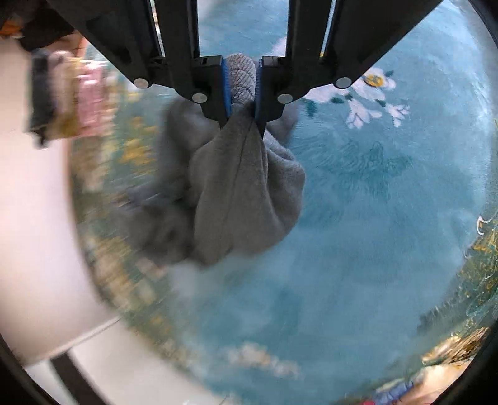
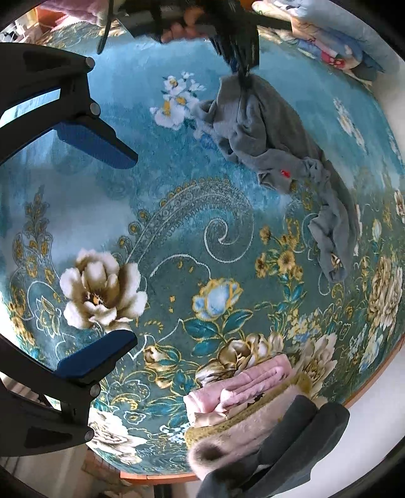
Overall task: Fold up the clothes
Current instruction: 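Grasp the grey garment's edge with the left gripper, then lift the garment with the left gripper while the right gripper grasps another edge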
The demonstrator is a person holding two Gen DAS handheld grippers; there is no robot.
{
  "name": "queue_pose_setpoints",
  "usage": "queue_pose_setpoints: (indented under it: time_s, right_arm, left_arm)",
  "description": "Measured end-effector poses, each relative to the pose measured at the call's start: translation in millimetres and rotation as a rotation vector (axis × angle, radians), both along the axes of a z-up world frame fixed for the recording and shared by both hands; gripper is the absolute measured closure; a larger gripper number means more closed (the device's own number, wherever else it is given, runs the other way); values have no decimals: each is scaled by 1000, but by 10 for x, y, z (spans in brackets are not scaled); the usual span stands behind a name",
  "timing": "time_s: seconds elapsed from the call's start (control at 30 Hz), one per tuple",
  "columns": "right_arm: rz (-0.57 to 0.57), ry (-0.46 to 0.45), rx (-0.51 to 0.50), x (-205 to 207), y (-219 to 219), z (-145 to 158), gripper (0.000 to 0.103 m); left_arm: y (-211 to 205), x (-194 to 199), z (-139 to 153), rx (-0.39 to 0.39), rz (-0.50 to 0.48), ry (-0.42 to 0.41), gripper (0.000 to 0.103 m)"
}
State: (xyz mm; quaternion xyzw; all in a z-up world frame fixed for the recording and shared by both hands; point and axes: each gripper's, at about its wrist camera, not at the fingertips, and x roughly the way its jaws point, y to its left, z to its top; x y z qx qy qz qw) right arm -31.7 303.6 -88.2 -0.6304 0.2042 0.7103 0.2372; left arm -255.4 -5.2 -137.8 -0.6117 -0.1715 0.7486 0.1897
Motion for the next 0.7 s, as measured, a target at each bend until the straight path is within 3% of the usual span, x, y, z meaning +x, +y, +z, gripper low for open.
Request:
queue_pose_setpoints:
  time_s: [0.17,0.27,0.4,0.57,0.7]
  right_arm:
    - [-3,72,-31,73,-97,130,0]
    - [4,110,-53,135,-168,197,0]
    - [15,181,-92,251,-240,327,0]
    - [48,283,-125,471,-276,560,0]
    - [70,359,-171,681,-274,689,0]
  left_arm:
    - [-510,235,907,107,44,117,91]
    - [-773,398,1486,102,15,216,91]
    - [-960,693,2040,129,-11,289,91]
    - [-1321,1255,2919,201,52,428,91]
    - [-1390,1676,3568,179,3,551,91]
